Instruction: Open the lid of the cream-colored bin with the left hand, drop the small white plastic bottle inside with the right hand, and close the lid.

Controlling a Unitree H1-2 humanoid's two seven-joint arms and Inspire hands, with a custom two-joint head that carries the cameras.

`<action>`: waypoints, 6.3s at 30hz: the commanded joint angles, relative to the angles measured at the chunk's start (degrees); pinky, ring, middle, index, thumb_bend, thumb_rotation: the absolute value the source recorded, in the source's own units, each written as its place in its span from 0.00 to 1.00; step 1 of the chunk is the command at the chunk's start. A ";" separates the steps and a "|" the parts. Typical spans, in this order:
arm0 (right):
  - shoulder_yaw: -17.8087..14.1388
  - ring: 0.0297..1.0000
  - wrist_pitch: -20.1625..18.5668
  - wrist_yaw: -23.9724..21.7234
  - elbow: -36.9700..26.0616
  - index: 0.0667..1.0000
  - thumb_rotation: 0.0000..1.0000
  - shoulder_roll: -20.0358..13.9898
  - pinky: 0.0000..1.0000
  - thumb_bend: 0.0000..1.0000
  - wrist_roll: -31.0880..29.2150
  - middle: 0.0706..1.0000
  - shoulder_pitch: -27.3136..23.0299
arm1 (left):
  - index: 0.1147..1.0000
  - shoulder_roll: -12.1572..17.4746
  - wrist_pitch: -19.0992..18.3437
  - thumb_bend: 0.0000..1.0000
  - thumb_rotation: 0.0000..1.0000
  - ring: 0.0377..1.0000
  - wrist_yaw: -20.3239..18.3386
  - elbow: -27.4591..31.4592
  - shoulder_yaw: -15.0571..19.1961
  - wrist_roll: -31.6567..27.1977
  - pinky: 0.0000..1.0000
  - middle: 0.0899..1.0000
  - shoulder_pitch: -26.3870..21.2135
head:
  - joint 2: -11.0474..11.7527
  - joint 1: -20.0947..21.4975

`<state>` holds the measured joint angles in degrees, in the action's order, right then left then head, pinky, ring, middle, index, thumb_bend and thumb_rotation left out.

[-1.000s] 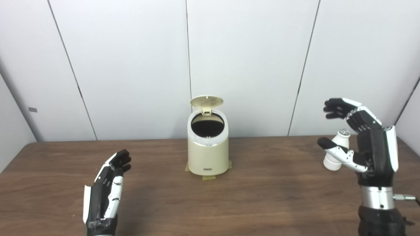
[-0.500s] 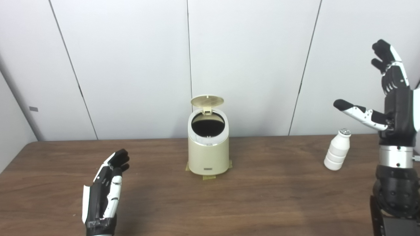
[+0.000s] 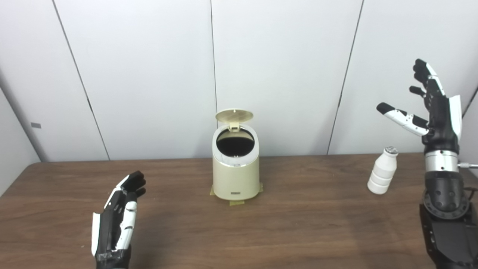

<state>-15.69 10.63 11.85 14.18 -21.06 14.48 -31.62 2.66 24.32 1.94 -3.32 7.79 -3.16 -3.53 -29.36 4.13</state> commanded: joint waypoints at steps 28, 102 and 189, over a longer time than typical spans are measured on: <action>3.12 0.77 -7.11 6.05 11.14 0.84 0.40 -2.75 0.64 0.93 0.92 0.83 -0.86 | 0.79 -1.04 2.04 0.28 0.68 0.80 0.31 -3.36 0.01 -0.17 0.79 0.81 2.44 | -0.27 0.19; 12.25 0.48 16.25 24.50 53.93 0.42 0.00 -2.71 0.43 0.53 -3.36 0.49 -9.20 | 0.78 -0.84 1.04 0.28 0.66 0.81 0.08 -1.98 -0.06 -0.56 0.80 0.80 2.81 | -1.48 0.02; 21.03 0.38 1.74 -0.88 1.64 0.49 0.00 18.42 0.32 0.52 2.00 0.44 -8.45 | 0.80 -1.47 1.75 0.21 0.63 0.83 0.30 -6.50 -3.06 2.83 0.80 0.81 1.20 | 0.18 -2.62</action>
<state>5.56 10.00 10.87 16.97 -2.66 16.18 -36.22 2.79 25.41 1.98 -6.61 5.85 -1.45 -6.20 -29.09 1.49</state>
